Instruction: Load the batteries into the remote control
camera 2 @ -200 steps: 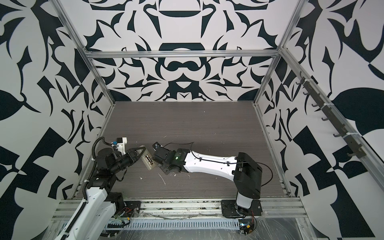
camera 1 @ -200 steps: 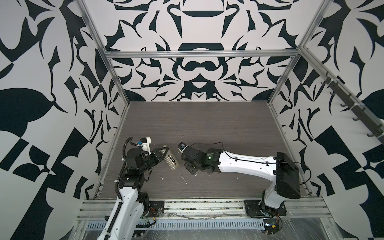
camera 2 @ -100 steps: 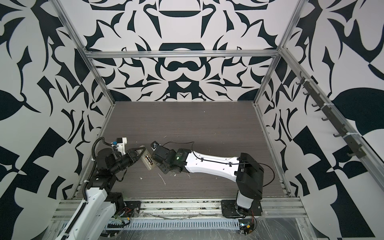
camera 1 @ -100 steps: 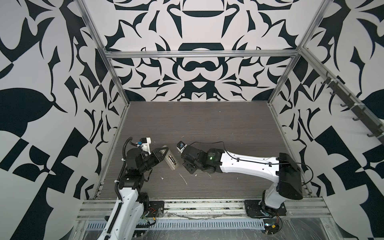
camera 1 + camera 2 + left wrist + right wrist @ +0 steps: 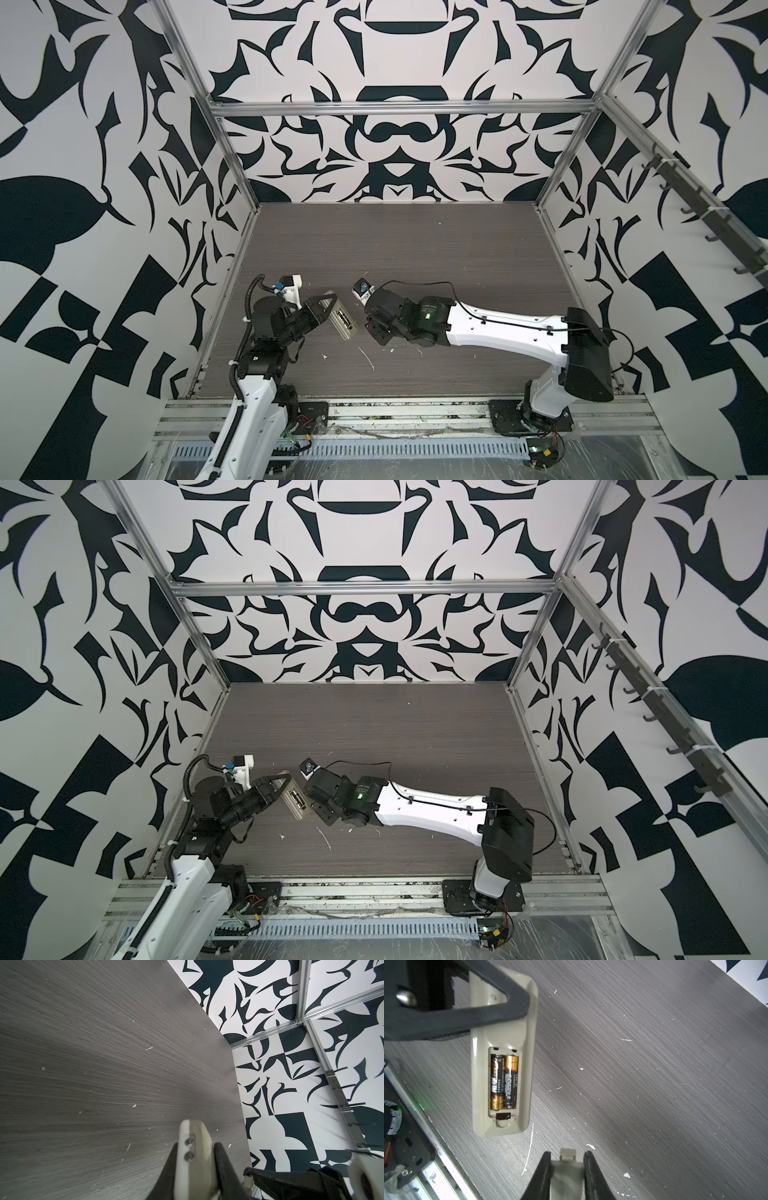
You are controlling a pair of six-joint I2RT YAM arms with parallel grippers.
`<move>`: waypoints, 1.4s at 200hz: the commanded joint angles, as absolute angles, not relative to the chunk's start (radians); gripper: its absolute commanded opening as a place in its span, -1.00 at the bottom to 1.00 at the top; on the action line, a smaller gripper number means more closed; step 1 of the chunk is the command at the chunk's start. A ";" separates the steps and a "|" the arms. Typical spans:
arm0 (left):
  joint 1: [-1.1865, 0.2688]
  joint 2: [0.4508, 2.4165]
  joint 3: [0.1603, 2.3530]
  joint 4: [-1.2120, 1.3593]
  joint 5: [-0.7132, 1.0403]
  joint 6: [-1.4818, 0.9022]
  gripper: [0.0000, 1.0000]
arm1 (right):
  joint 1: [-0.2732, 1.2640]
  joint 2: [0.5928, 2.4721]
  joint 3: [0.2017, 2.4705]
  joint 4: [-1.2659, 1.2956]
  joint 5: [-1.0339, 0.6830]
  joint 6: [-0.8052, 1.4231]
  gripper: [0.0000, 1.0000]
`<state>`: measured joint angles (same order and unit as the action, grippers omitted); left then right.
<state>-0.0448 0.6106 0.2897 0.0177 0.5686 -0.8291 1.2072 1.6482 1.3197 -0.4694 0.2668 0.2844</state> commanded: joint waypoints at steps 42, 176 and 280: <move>-0.042 0.601 0.305 0.019 0.575 -0.818 -1.00 | 1.213 1.599 1.303 -0.425 0.276 0.267 -0.85; -0.040 0.598 0.308 0.020 0.575 -0.819 -1.00 | 1.213 1.566 1.310 -0.414 0.277 0.261 -0.90; -0.042 0.588 0.309 0.035 0.573 -0.819 -1.00 | 1.213 1.560 1.315 -0.377 0.259 0.233 -0.95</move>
<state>-0.0448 0.6071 0.2897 0.0177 0.5686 -0.8291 1.2072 1.5955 1.3018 -0.4194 0.2653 0.2535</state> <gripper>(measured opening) 0.248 0.264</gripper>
